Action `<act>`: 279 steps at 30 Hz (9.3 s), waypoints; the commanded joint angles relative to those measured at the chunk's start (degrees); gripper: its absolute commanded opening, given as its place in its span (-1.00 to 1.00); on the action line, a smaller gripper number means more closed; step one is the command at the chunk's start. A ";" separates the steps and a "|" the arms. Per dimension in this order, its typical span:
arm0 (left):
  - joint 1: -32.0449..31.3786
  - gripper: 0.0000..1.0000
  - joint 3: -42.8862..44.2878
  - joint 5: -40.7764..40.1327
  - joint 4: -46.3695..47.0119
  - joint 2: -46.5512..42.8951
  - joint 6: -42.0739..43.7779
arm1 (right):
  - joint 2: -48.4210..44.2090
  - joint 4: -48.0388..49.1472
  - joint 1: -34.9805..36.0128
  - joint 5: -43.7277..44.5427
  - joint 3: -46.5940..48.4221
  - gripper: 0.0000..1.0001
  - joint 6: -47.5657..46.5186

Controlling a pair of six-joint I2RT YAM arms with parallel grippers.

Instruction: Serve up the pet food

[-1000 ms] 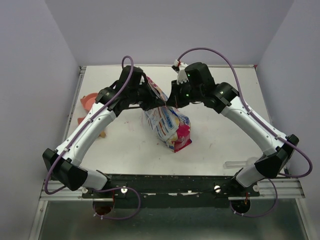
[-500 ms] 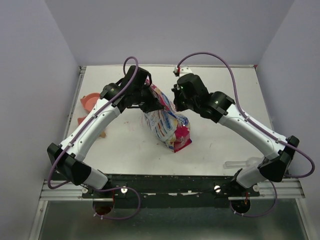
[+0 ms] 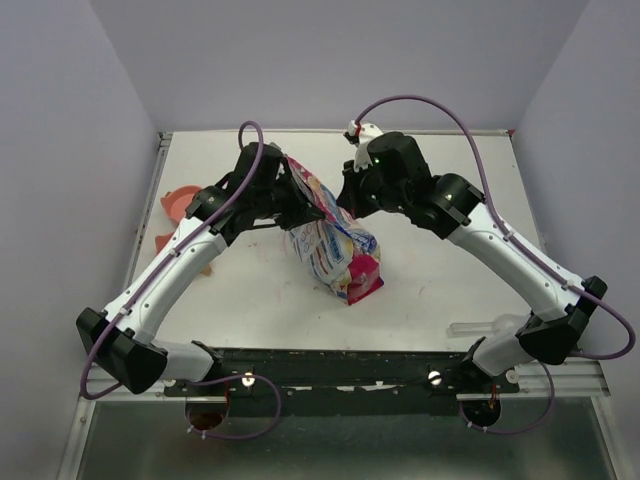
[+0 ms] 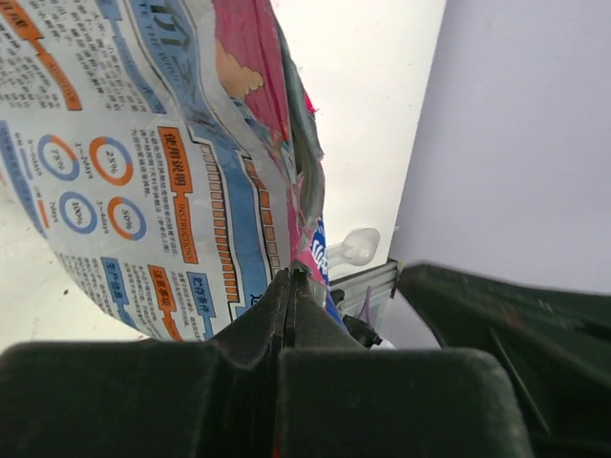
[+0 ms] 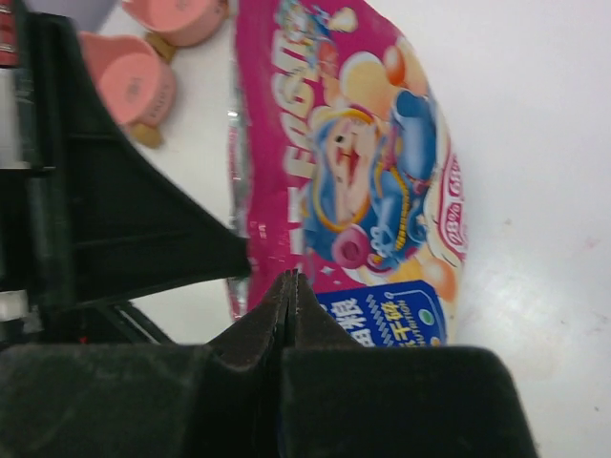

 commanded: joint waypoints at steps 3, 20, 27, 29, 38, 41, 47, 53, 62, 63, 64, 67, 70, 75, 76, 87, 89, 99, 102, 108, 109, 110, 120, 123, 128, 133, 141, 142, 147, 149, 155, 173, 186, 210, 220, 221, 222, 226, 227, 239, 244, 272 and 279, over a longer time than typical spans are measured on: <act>0.16 -1.00 -1.66 3.32 6.60 -0.66 2.42 | -0.22 -1.76 0.18 -12.67 2.81 -0.75 -1.24; 0.52 -1.00 -2.72 2.88 3.36 0.04 -0.13 | 7.87 -0.09 -0.62 -4.70 9.83 -0.38 6.31; 0.52 -1.00 -2.72 2.71 2.74 -0.22 -0.04 | 10.42 0.26 -0.70 0.68 12.12 -0.37 4.03; 0.60 -1.00 -2.98 2.62 2.74 -0.31 -0.13 | 11.03 0.00 -0.79 0.07 13.78 -0.37 3.77; 0.52 -1.00 -2.89 2.71 2.83 -0.14 -0.22 | 13.14 0.00 -0.70 0.07 15.38 -0.35 2.01; 0.60 -1.00 -2.81 2.88 2.91 0.13 -0.30 | 13.41 0.61 -0.70 -1.34 14.67 -0.36 1.74; 0.60 -1.00 -2.28 3.06 2.83 0.48 -0.13 | 13.50 1.14 -0.70 -1.43 13.36 -0.37 1.31; 0.60 -1.00 -2.10 3.06 2.48 0.65 -0.22 | 14.11 0.88 -0.70 2.26 12.56 -0.51 -1.94; 0.60 -1.00 -1.22 3.32 1.77 1.36 -0.39 | 14.20 2.02 -0.09 7.62 9.32 -0.55 -6.69; 0.69 -1.00 -1.31 3.50 1.77 1.45 -0.39 | 14.29 2.11 0.00 7.54 8.87 -0.54 -7.04; 0.61 -1.00 -1.31 3.41 1.77 1.45 -0.48 | 14.46 2.28 -0.09 6.93 8.52 -0.54 -7.31; 0.60 -1.00 -1.40 3.85 1.95 1.80 -0.74 | 15.07 2.72 0.35 6.83 7.29 -0.56 -7.22; 0.69 -1.00 -1.05 3.76 1.77 1.45 -0.57 | 15.08 3.08 0.44 5.87 6.41 -0.67 -6.61; 2.62 -1.00 -1.40 3.33 1.33 -1.62 1.01 | 13.06 6.14 0.35 -2.99 5.01 -0.99 -3.80; 3.24 -0.83 -1.84 2.89 1.33 -2.67 1.01 | 12.71 6.67 0.35 -4.66 4.57 -0.99 -3.18; 9.92 0.25 -5.54 1.74 3.09 -8.15 -3.47 | 12.26 8.00 0.35 -7.67 3.60 -0.99 -1.86; 9.92 0.34 -1.86 2.00 1.78 -5.42 -3.21 | 12.26 7.91 0.35 -7.41 3.60 -0.99 -1.95; 9.66 0.15 3.08 0.77 -2.09 0.92 -4.61 | 12.53 6.94 0.35 -7.14 5.70 -0.99 -1.86; 9.57 0.04 1.59 0.60 -1.40 0.83 -4.96 | 12.62 6.68 0.44 -7.14 6.14 -0.99 -1.86; 9.48 0.02 1.94 0.42 -1.39 3.29 -4.53 | 12.62 6.24 0.35 -7.58 6.50 -0.99 -1.69; 9.39 0.02 2.20 0.42 -1.39 3.81 -4.44 | 12.53 6.15 0.44 -7.58 6.58 -0.99 -1.77; 9.39 0.04 2.20 0.42 -1.39 4.17 -4.44 | 12.62 5.89 0.35 -7.67 6.85 -0.99 -1.77; 7.90 0.02 3.61 -0.11 -2.63 7.33 -4.78 | 13.05 5.19 0.44 -8.55 8.43 -0.99 -1.07; 7.29 0.00 3.87 -0.11 -2.10 8.74 -4.79 | 13.58 4.48 0.35 -8.20 8.87 -0.99 -0.72; 6.49 0.12 4.40 -1.33 -1.04 9.71 -3.03 | 12.53 5.45 0.35 -7.58 7.20 -0.99 -0.02; 6.49 -0.59 5.01 -2.65 -1.21 10.15 -0.31 | 12.44 4.57 0.35 -4.70 8.25 -0.99 -0.54; 6.58 -1.00 12.31 -7.48 -13.07 10.68 7.51 | 10.07 1.67 -0.96 12.44 6.85 -0.99 -2.12; 6.58 -1.00 12.31 -8.01 -13.86 9.63 8.04 | 9.55 1.50 -1.84 13.68 5.98 -0.99 -2.38; 6.93 -1.00 11.26 -6.79 -14.84 4.88 12.96 | 6.12 2.11 -7.20 13.60 2.11 -0.99 -4.49; 7.20 -1.00 11.52 -4.69 -15.54 4.00 15.15 | 5.15 2.37 -7.65 12.90 1.31 -0.99 -6.59; 7.37 -1.00 11.08 1.55 -13.36 2.50 17.63 | 6.11 -0.52 -7.39 0.53 4.64 -0.99 -6.00; 7.37 -1.00 15.21 7.90 -11.23 3.91 12.61 | 5.85 -12.04 -1.58 2.62 1.14 -0.25 2.89; 7.29 -1.00 12.93 5.34 -14.58 2.50 13.59 | 6.46 -7.92 -1.58 0.34 5.88 -0.99 1.03; 0.96 -0.15 14.41 3.06 -14.05 9.97 11.21 | 5.76 -3.87 -1.50 1.19 12.21 -0.99 0.51; 4.12 -1.00 34.36 3.14 -22.40 14.37 21.84 | 6.73 -8.70 -9.12 10.46 15.99 -0.99 -0.11; 4.56 -1.00 34.63 3.75 -22.14 13.84 21.93 | 6.90 -8.70 -11.14 7.74 15.73 -0.99 -0.02; 5.08 -1.00 34.46 4.54 -21.70 13.32 22.02 | 7.08 -8.70 -13.08 5.80 15.64 -0.99 -0.01; 8.33 -1.00 32.44 7.18 -20.90 11.82 22.11 | 8.48 -9.58 -14.68 3.58 17.04 -0.99 -1.51; 9.30 -1.00 32.35 7.80 -21.16 11.82 21.93 | 8.92 -10.02 -14.94 3.41 17.83 -0.99 -1.60; 12.56 -1.00 55.21 13.87 -25.83 23.77 19.30 | 18.41 -16.17 -15.82 3.94 36.02 -0.99 0.95; 14.49 -1.00 34.58 15.63 -15.65 17.71 15.34 | 20.17 -16.35 -15.82 2.35 32.26 -0.99 1.74; 17.13 0.64 26.21 10.35 -16.86 6.64 25.36 | 26.24 -17.49 -15.73 -3.98 38.92 0.13 1.56; 16.08 0.69 23.92 11.41 -19.14 3.74 26.67 | 24.84 -20.82 -15.82 -1.88 46.56 0.79 4.46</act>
